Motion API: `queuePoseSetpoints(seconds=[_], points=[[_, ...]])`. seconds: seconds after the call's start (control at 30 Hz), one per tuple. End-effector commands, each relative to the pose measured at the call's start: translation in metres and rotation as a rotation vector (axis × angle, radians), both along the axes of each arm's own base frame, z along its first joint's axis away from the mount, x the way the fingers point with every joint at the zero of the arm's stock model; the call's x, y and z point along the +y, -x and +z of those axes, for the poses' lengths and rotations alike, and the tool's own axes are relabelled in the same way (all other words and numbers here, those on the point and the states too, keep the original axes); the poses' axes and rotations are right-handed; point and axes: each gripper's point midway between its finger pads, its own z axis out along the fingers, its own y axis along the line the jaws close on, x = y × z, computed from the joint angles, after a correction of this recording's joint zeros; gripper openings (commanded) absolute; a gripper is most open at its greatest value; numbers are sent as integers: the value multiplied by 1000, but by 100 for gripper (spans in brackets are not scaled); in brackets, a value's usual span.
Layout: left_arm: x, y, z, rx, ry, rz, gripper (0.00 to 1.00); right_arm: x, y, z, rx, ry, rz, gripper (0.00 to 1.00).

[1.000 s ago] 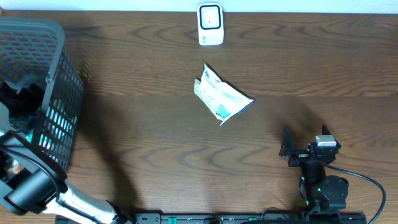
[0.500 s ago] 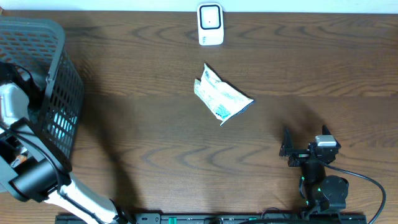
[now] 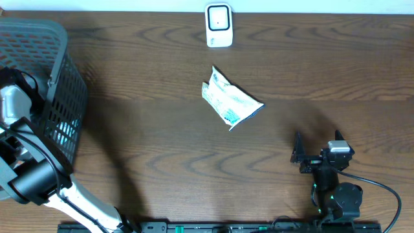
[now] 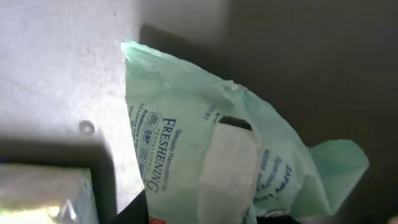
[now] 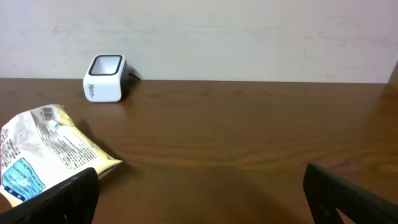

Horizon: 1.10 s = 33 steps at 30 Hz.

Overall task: Scan the item barcode
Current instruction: 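Reach the left gripper back into the basket toward the green tissue pack, then lift the green tissue pack and place it left of the snack bag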

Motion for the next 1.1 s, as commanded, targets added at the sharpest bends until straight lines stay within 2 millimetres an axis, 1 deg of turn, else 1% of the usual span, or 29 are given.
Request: queuePoseSetpoints(seconds=[0.0,0.13,0.2,0.23,0.3,0.37,0.43,0.5,0.53,0.57,0.6,0.67,0.73,0.8,0.9,0.97,1.07], points=[[14,-17,54,-107,-88,21,32,-1,0,-1,2,-10,-4,99],[17,-22,122,-252,-180,60,31,-1,0,-1,2,-10,-4,99],[16,-21,162,-343,-238,72,31,-1,0,-1,2,-10,-4,99],[16,-19,181,-388,-267,72,32,-1,0,-1,2,-10,-5,99],[11,-14,228,-504,-341,82,32,-1,0,-1,2,-10,-5,99],[5,-5,267,-605,-389,110,32,-1,0,-1,2,-10,-5,99],[-8,5,308,-729,-415,141,32,-1,0,-1,2,-10,-5,99],[-28,15,341,-848,-395,138,31,-1,0,-1,2,-10,-5,99],[-51,19,361,-935,-351,104,32,-1,0,-1,2,-10,-5,99],[-65,19,371,-981,-316,75,32,-1,0,-1,2,-10,-5,99],[-78,18,377,-1012,-284,43,32,-1,0,-1,2,-10,-4,99],[-112,12,387,-1070,-196,-61,32,-1,0,-1,2,-10,-5,99],[-144,2,389,-1098,-109,-164,32,-1,0,-1,2,-10,-5,99],[-177,-9,383,-1092,-26,-261,32,-1,0,-1,2,-10,-5,99],[-224,-23,361,-1032,57,-409,31,-1,0,-1,2,-10,-5,99],[-253,-31,341,-977,112,-499,32,-1,0,-1,2,-10,-5,99],[-291,-45,309,-887,190,-586,32,-1,0,-1,2,-10,-4,99]])
